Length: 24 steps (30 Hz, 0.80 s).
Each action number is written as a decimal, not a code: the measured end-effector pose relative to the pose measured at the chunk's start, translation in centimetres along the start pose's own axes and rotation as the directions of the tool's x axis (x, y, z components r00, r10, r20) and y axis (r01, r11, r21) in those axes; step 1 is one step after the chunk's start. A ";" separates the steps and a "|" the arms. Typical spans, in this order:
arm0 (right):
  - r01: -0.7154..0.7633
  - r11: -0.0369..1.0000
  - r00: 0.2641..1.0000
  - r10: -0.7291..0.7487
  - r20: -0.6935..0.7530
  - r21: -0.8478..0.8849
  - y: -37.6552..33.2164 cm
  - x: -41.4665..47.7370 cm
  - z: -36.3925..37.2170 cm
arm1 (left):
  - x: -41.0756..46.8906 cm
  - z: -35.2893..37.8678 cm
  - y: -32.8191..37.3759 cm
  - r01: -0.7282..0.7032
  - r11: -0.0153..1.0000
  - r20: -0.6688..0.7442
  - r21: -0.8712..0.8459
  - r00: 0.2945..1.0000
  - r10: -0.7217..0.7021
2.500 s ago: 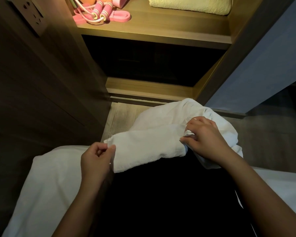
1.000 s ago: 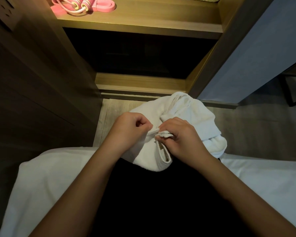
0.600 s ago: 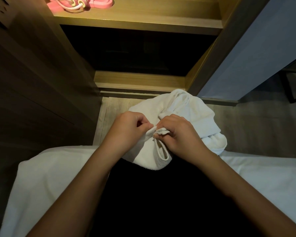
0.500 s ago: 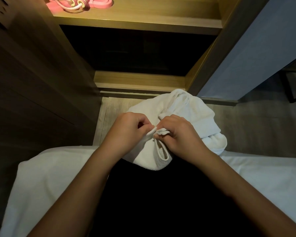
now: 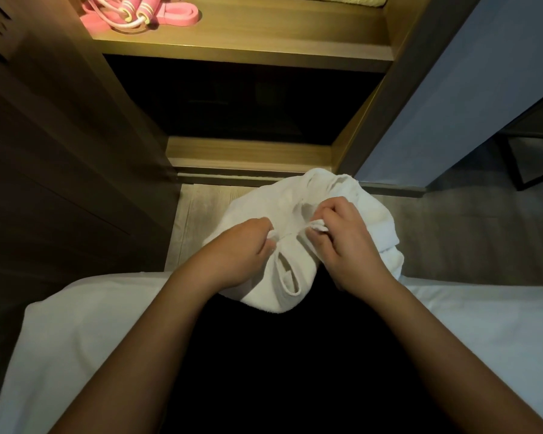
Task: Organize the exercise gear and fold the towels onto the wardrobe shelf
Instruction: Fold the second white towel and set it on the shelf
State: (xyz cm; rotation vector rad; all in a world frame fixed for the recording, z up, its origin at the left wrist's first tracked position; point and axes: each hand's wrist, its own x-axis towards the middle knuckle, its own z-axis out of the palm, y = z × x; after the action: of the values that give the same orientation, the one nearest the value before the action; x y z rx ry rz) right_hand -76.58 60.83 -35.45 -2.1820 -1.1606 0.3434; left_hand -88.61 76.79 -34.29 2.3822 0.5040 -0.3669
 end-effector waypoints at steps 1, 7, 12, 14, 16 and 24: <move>-0.025 1.000 1.000 0.026 -0.011 0.006 0.4 -0.2 -0.5 | 0.1 0.1 -0.1 -0.012 1.000 0.035 0.027 0.999 0.011; -0.200 0.974 0.975 0.209 -0.071 0.108 3.2 -0.1 -5.2 | 0.1 -2.9 -2.2 0.096 0.959 -0.089 -0.267 0.988 -0.124; -0.331 0.928 0.926 0.354 -0.131 0.171 7.0 4.0 -11.3 | 0.8 -9.3 -4.8 -0.070 0.847 -0.360 -0.527 0.921 -0.148; -0.361 0.919 0.884 0.391 -0.257 0.157 8.6 6.0 -14.7 | 1.2 -12.8 -5.9 -0.087 0.874 -0.545 -0.478 0.809 -0.218; -0.393 0.896 0.791 0.444 -0.420 0.207 10.7 6.9 -18.8 | 1.1 -16.4 -7.7 0.016 0.908 -0.694 -0.419 0.639 -0.332; -0.152 0.855 0.589 0.482 -0.649 0.496 10.1 10.2 -29.1 | -0.5 -25.5 -6.5 -0.160 0.824 -0.830 -0.544 0.248 -0.500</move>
State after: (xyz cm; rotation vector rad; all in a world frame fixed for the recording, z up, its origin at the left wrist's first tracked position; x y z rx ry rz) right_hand -49.69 53.05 -19.08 -1.8366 -0.1722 -0.1974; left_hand -88.64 98.10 -18.87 1.6651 1.2523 1.1829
